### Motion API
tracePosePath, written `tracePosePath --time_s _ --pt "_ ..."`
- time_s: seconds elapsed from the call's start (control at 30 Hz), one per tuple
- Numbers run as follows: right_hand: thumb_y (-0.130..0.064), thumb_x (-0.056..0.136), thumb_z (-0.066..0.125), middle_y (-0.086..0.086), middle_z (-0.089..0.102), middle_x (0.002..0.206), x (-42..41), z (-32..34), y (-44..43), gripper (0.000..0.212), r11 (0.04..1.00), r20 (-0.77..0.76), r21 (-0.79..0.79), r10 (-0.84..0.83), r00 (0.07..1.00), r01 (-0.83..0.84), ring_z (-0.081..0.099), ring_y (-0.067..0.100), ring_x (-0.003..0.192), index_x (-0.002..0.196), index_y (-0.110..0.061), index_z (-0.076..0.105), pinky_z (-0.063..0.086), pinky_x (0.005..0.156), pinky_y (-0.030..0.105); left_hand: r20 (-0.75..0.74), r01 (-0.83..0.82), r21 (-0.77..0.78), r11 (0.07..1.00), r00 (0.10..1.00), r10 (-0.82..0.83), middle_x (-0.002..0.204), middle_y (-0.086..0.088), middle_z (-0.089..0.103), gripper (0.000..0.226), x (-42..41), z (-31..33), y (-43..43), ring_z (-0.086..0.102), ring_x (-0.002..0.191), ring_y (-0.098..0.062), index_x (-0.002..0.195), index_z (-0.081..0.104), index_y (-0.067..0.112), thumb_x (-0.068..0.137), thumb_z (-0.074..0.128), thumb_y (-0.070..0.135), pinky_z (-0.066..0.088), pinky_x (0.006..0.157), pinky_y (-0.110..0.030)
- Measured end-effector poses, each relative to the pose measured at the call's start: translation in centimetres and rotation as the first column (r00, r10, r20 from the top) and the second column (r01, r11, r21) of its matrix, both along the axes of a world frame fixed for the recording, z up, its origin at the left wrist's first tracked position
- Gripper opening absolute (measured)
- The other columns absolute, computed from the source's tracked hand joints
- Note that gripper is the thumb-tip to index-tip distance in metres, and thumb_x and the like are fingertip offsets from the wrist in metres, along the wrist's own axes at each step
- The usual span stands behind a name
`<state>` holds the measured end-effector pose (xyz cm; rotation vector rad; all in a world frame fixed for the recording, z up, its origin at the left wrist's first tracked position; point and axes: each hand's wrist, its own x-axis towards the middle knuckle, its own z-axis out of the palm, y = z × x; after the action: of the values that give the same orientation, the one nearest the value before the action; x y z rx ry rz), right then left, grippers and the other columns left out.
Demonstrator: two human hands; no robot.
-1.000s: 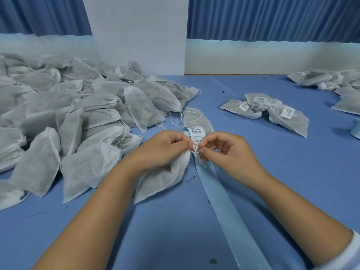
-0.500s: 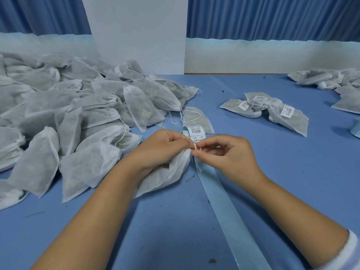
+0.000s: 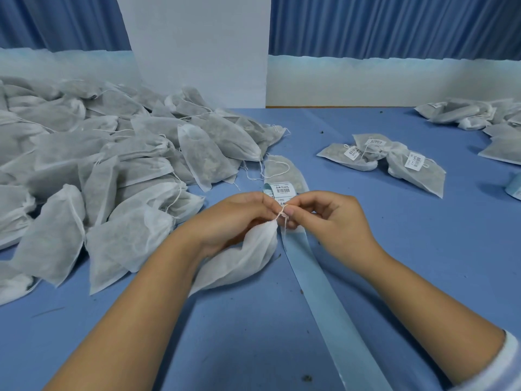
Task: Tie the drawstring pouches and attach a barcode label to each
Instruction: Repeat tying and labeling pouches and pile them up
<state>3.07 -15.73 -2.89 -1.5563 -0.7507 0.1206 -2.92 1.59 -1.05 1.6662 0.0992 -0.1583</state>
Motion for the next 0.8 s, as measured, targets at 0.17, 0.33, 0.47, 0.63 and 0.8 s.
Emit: tracePosePath --time_s 0.17,0.33,0.47,0.63,0.8 --pt "0.003 0.086 0.068 0.002 0.071 0.069 0.1 -0.1 0.0 0.01 1.0 0.017 0.024 -0.007 1.0 0.007 0.064 0.012 0.063 0.081 -0.005 0.072 0.051 0.067 0.017 -0.051 0.114 0.062 0.992 0.993 -0.111 0.077 -0.002 0.071 0.025 -0.1 -0.3 -0.2 0.06 0.066 -0.01 0.086 0.072 0.017 0.098 0.05 0.014 0.044 0.056 -0.014" --pt "-0.002 0.09 0.065 -0.008 0.068 0.075 0.3 -0.1 0.1 0.013 0.995 0.011 0.027 -0.096 0.995 0.096 0.063 0.01 0.07 0.084 -0.014 0.067 0.054 0.07 0.021 0.05 -0.061 0.227 0.972 0.997 0.051 0.069 0.012 0.06 0.034 0.3 -0.4 -0.4 0.053 0.065 -0.004 0.068 0.066 0.027 0.097 0.05 0.02 0.041 0.062 -0.014" --pt "-0.007 0.1 0.05 -0.004 0.069 0.074 0.2 -0.2 0.3 0.01 0.995 -0.146 0.046 -0.081 0.986 0.089 0.061 0.011 0.063 0.093 -0.014 0.053 0.055 0.057 0.025 0.276 -0.236 0.445 0.864 0.954 0.118 0.074 0.005 0.061 0.017 0.5 -0.9 -1.2 0.058 0.065 -0.012 0.083 0.058 0.019 0.098 0.051 0.023 0.046 0.069 -0.024" --pt "-0.017 0.105 0.04 0.006 0.074 0.079 0.0 0.3 0.4 0.007 0.995 -0.336 0.077 -0.026 0.942 0.055 0.063 0.014 0.054 0.098 -0.016 0.042 0.05 0.045 0.023 0.416 -0.318 0.592 0.741 0.907 0.057 0.06 0.001 0.056 0.011 0.3 -1.2 -1.5 0.047 0.055 -0.009 0.088 0.054 0.024 0.098 0.05 0.027 0.037 0.058 -0.026" --pt "-0.019 0.104 0.044 0.006 0.074 0.084 0.1 0.3 0.4 0.007 0.981 -0.513 0.177 0.026 0.858 0.077 0.061 0.012 0.055 0.097 -0.017 0.046 0.047 0.045 0.02 0.444 -0.328 0.586 0.741 0.895 0.045 0.059 -0.009 0.059 0.01 0.3 -1.2 -1.5 0.046 0.053 -0.015 0.089 0.055 0.023 0.098 0.052 0.027 0.04 0.061 -0.032"
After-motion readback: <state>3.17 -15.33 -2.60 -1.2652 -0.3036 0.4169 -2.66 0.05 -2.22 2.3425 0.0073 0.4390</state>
